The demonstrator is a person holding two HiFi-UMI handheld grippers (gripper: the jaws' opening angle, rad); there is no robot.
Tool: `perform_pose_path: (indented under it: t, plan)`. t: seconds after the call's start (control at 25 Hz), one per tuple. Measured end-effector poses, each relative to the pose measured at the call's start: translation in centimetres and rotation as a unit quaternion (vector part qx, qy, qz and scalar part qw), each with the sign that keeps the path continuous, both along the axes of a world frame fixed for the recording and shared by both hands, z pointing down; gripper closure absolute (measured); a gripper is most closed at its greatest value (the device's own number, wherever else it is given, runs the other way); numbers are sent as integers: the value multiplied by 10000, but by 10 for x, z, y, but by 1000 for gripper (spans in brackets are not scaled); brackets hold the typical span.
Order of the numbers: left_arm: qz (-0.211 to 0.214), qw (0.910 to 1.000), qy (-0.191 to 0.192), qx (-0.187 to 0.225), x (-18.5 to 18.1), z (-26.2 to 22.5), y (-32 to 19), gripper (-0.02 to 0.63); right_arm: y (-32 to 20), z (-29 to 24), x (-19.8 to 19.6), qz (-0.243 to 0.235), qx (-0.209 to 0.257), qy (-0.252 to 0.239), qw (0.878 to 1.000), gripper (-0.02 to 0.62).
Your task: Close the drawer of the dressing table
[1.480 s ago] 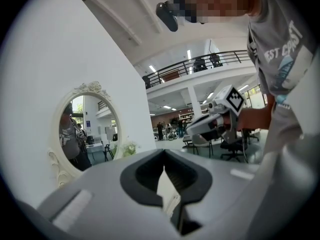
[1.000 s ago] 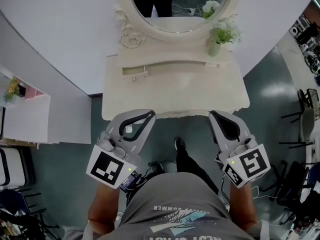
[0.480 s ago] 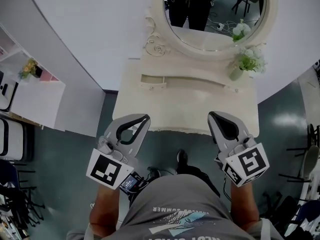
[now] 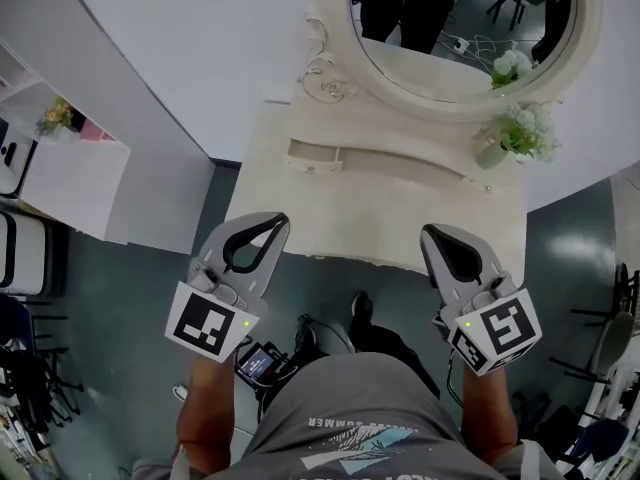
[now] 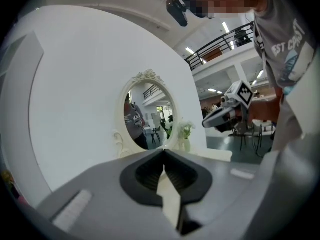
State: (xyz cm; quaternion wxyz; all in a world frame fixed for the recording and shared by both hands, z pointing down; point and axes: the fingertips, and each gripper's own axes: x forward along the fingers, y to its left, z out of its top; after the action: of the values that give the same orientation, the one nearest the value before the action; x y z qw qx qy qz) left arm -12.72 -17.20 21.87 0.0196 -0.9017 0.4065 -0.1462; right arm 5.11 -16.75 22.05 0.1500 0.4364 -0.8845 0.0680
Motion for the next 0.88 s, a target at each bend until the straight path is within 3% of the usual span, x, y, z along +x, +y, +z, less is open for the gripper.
perform_pose_path:
  t: [0.52,0.88]
  plan:
    - [-466,9977,-125,-469,-23,74,-70,603,-43,64,13,-21,-568,107,9983,595]
    - [-630,9966,-206,-484,-31,119,-100,603,-51,104,24,-44,-865,165,9961,595]
